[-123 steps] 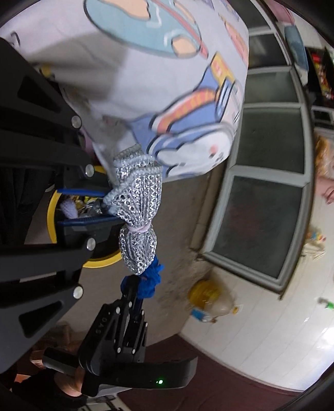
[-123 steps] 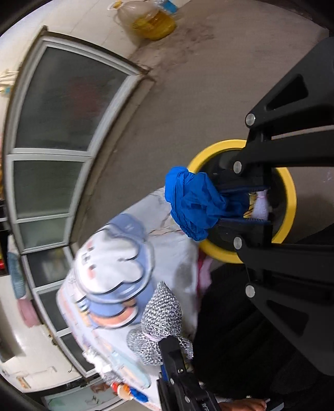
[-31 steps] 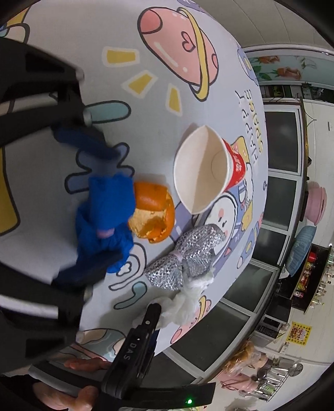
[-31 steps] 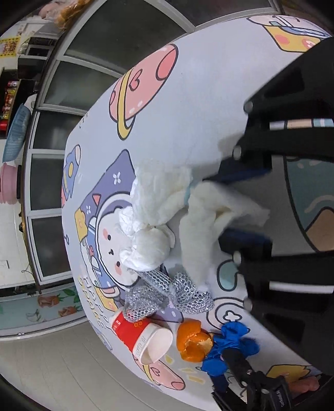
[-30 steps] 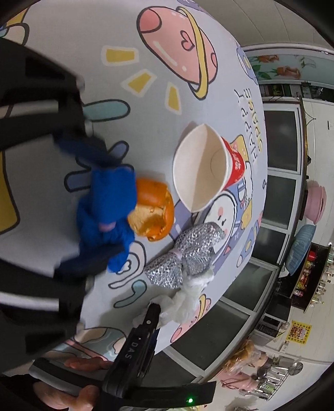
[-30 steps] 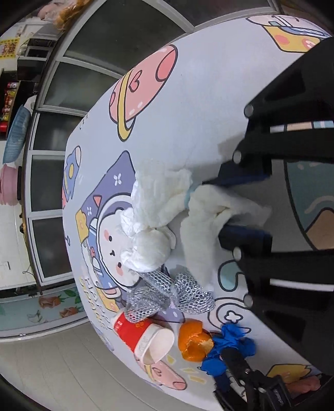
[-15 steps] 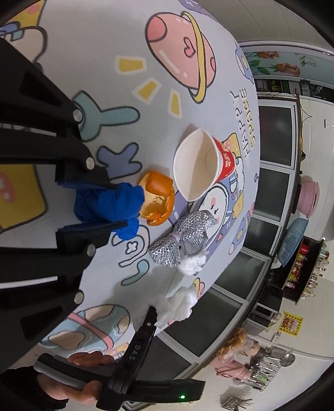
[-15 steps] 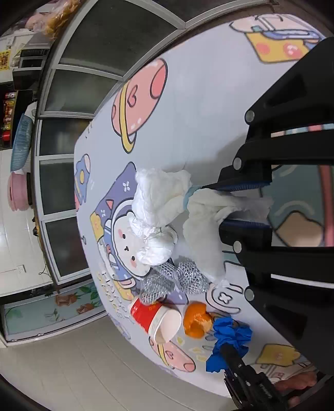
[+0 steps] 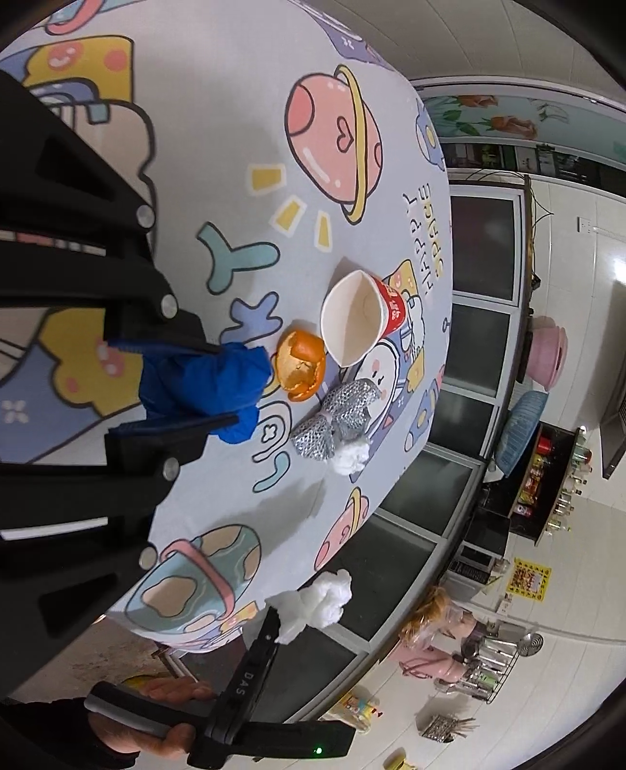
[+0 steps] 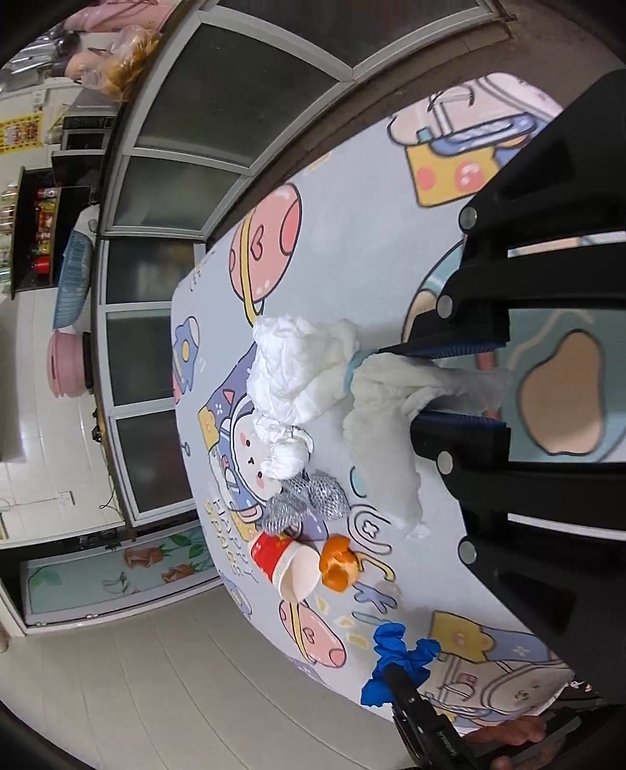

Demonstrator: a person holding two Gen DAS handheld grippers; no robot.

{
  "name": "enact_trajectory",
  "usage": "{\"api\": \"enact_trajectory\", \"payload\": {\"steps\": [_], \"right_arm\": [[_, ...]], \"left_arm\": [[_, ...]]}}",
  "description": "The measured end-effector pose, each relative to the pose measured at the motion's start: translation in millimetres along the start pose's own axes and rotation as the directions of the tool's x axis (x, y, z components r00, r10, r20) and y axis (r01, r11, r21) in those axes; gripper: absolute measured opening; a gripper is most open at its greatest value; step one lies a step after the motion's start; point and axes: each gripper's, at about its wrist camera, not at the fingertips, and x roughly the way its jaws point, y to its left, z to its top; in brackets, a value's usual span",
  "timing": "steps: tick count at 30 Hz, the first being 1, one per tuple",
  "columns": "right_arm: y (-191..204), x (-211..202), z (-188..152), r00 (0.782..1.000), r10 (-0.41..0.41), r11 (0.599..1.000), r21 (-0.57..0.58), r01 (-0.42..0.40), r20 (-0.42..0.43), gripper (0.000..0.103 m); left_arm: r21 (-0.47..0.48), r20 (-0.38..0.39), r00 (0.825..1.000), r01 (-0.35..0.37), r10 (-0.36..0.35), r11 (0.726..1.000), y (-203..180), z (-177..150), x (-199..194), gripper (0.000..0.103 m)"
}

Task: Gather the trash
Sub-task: 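Carry blue cloth (left tool) and white tissue (right tool) into the bin, opening both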

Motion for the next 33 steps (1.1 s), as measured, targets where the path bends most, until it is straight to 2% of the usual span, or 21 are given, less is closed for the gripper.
{"api": "enact_trajectory", "payload": {"steps": [11, 18, 22, 27, 31, 33], "right_arm": [[3.7, -54.5, -26.3, 0.999, 0.003, 1.0, -0.021, -0.002, 0.045, 0.019], [-10.0, -87.1, -51.8, 0.998, -0.005, 1.0, 0.004, 0.005, 0.059, 0.019], [-24.7, -105.6, -70.0, 0.997, -0.039, 0.999, 0.025, 0.037, 0.064, 0.019], [-54.7, -131.6, -99.3, 0.993, -0.101, 0.993, 0.074, 0.097, 0.06, 0.019], [-76.7, -150.8, -119.0, 0.988, -0.144, 0.983, 0.12, 0.137, 0.058, 0.019], [-90.7, -161.3, -132.8, 0.983, -0.176, 0.975, 0.146, 0.166, 0.052, 0.019]], "left_arm": [[0.019, 0.023, 0.999, 0.033, -0.033, 0.999, -7.6, -13.8, -31.3, 0.019], [0.071, 0.013, 0.995, 0.098, -0.099, 0.993, -38.1, -20.1, -37.8, 0.02], [0.113, -0.01, 0.99, 0.141, -0.141, 0.984, -64.4, -28.7, -31.5, 0.02], [0.175, -0.06, 0.973, 0.232, -0.225, 0.957, -108.8, -40.2, -19.2, 0.02], [0.236, -0.11, 0.955, 0.294, -0.275, 0.926, -147.8, -51.6, -7.7, 0.02], [0.272, -0.141, 0.941, 0.335, -0.307, 0.902, -172.8, -59.1, -0.4, 0.02]]}}
